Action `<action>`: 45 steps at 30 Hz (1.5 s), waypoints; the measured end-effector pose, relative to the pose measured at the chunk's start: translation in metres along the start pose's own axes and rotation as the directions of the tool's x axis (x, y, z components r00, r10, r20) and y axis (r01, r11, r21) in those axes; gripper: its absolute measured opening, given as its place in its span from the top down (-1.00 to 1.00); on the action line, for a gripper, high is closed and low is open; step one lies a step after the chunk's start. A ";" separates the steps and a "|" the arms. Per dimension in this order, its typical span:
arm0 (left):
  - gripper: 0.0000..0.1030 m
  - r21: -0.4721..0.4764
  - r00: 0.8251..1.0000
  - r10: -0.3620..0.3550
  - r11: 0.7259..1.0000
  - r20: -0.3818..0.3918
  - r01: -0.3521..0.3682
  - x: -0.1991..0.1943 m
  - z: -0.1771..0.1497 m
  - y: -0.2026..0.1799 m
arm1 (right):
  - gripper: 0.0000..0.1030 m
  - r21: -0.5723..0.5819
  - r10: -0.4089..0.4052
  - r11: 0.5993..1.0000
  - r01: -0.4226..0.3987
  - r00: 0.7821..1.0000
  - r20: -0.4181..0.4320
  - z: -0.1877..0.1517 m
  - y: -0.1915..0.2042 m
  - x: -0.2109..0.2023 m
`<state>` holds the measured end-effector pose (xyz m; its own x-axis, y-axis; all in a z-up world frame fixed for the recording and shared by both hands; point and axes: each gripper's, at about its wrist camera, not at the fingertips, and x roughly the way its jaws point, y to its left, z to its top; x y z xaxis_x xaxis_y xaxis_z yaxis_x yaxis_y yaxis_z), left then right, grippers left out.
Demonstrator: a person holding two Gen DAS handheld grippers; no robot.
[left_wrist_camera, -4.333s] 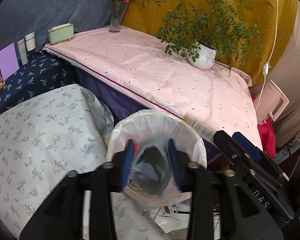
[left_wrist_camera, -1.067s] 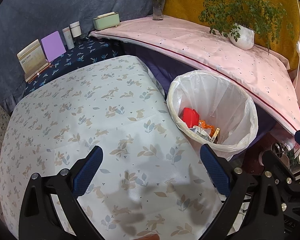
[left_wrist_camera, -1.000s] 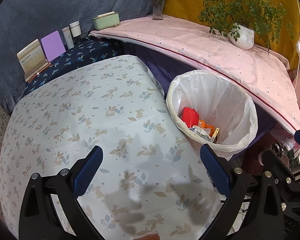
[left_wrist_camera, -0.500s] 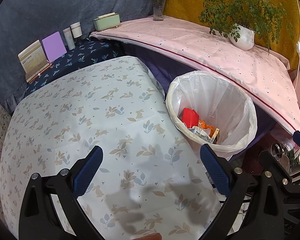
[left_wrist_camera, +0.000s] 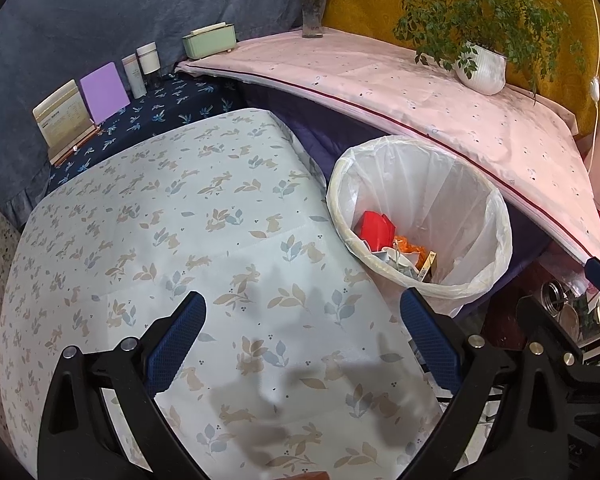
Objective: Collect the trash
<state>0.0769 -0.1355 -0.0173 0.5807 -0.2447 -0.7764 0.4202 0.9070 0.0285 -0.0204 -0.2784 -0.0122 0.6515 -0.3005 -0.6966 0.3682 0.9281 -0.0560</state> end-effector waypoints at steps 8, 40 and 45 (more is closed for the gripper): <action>-0.81 0.001 1.000 0.006 1.000 -0.008 -0.006 0.001 0.000 -0.001 | -0.87 0.001 0.000 1.000 0.000 1.000 -0.001 0.000 0.000 0.000; -0.80 0.013 1.000 0.030 0.999 -0.007 -0.030 0.000 -0.004 0.003 | -0.87 0.002 0.001 1.000 -0.001 1.000 -0.008 -0.003 0.000 0.005; -0.80 0.012 0.999 0.031 0.999 -0.007 -0.031 0.000 -0.004 0.002 | -0.87 0.003 0.000 1.000 0.000 1.000 -0.007 -0.005 0.000 0.006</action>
<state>0.0752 -0.1321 -0.0201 0.5885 -0.2136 -0.7798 0.4103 0.9100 0.0604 -0.0197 -0.2794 -0.0195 0.6468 -0.2986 -0.7018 0.3702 0.9274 -0.0535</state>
